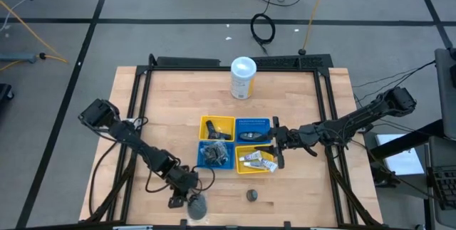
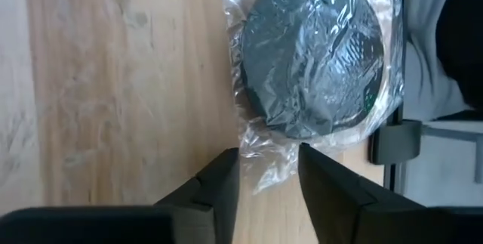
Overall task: Pick & Place Travel size toiletries
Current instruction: Put the black hairbrush into the bottom blue bin
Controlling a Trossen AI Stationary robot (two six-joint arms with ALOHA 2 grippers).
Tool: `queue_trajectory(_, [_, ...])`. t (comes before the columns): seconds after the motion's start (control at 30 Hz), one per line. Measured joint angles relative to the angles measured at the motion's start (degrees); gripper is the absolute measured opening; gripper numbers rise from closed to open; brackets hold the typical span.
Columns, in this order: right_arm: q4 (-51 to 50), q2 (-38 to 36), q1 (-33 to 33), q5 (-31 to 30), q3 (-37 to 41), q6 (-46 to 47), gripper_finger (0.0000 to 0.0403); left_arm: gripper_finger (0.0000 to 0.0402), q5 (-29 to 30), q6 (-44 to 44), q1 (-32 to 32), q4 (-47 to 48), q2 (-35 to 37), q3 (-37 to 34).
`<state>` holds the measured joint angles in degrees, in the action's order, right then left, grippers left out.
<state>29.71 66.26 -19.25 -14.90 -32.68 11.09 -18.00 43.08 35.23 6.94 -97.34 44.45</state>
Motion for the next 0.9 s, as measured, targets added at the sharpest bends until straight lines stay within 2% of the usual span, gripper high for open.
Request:
queue_trajectory(0.1, [0.0,0.0,0.0,0.0,0.01,0.0,0.013,0.0104,-0.03,-1.25,0.49,0.13,0.0,-0.01])
queue_trajectory(0.27, [-0.02,0.0,0.0,0.0,0.01,0.0,0.013,0.0013,-0.19,-2.5,0.84,1.56,0.0,-0.07])
queue_trajectory(0.67, [-0.02,0.0,0.0,0.0,0.01,0.02,0.013,0.0,0.73,-4.74,-0.39,0.77,1.02,-0.11])
queue_trajectory(0.9, [-0.07,0.0,0.0,0.0,0.01,0.02,0.013,0.0,4.54,-7.23,-0.72,1.15,8.8,-0.11])
